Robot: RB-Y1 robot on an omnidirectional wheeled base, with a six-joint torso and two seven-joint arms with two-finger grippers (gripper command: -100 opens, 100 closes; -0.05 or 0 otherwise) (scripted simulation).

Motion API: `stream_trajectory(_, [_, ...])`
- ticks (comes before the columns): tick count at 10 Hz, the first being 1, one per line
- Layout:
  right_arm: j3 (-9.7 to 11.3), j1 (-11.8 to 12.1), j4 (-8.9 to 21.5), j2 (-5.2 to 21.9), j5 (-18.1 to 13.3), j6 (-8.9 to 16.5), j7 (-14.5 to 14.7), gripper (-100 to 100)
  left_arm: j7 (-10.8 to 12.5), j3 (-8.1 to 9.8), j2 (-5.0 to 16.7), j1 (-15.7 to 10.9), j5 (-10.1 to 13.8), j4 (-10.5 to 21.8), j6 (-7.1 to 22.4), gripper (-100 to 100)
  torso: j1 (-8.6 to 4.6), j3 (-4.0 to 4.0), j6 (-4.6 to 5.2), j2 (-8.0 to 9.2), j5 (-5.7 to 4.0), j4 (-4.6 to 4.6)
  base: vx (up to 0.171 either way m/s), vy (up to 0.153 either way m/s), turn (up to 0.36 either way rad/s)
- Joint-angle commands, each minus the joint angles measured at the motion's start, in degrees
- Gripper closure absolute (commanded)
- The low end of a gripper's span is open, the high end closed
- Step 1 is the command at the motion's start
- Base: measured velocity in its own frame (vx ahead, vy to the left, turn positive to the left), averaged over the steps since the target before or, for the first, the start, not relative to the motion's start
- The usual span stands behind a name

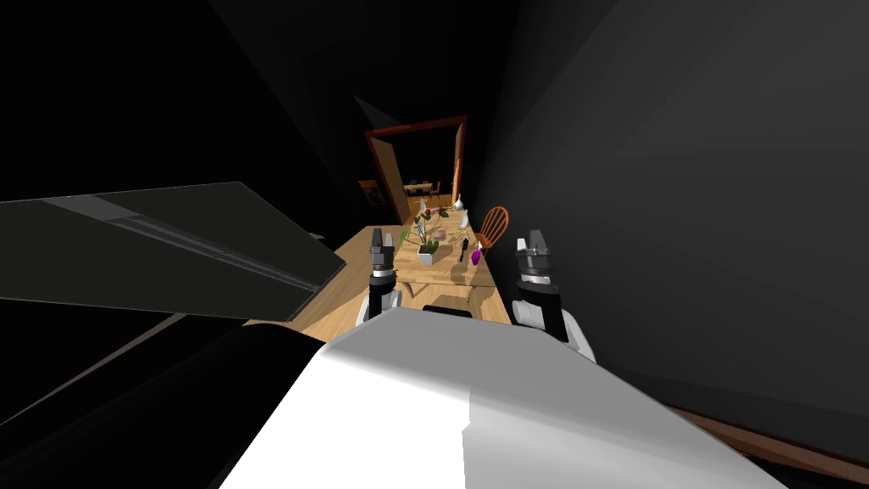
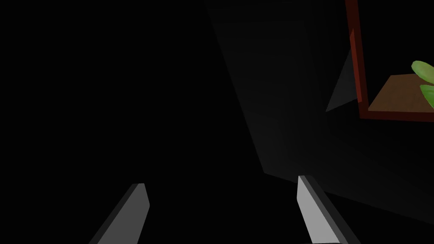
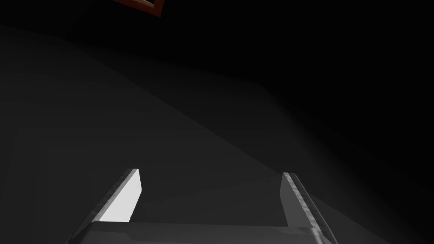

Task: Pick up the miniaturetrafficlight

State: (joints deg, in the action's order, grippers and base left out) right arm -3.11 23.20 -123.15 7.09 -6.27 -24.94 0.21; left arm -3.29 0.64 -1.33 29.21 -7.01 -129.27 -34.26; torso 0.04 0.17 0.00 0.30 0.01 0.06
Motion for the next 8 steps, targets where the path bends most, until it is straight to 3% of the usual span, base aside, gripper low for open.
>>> stream_trajectory(1, [-0.55, -1.91, 2.42, 1.30, -0.20, 0.27, 2.05, -100, 0.00, 0.00, 0.00, 0.00, 0.00, 0.00, 0.00, 0, 0.00, 0.00, 0.00, 0.00, 0.00, 0.00, -0.089, 0.028, 0.024])
stream_trajectory(4, [-1.72, -6.58, 7.92, 2.66, -0.82, 0.51, 6.49, -100, 0.00, 0.00, 0.00, 0.00, 0.00, 0.00, 0.00, 0, -0.03, 0.03, 0.00, 0.04, 0.00, 0.01, -0.094, 0.012, 0.024])
stream_trajectory(5, [-1.72, -6.58, 8.40, 2.66, -0.82, 0.51, 6.49, -100, 0.00, 0.00, 0.00, 0.00, 0.00, 0.00, 0.00, 0, 0.00, 0.04, 0.01, 0.05, 0.00, 0.02, -0.051, 0.013, 0.006])
stream_trajectory(7, [-2.60, -9.93, 12.09, 3.10, -1.34, 0.62, 9.88, -100, 0.00, 0.00, 0.00, 0.01, 0.00, 0.00, 0.00, 0, -0.02, -0.07, 0.00, -0.13, 0.00, -0.02, -0.050, 0.012, 0.026])
stream_trajectory(8, [-2.60, -9.93, 12.95, 3.10, -1.34, 0.62, 9.88, -100, 0.00, 0.00, 0.00, 0.00, 0.00, 0.00, 0.00, 0, 0.00, -0.06, 0.00, -0.11, 0.00, -0.02, -0.051, 0.012, 0.011])
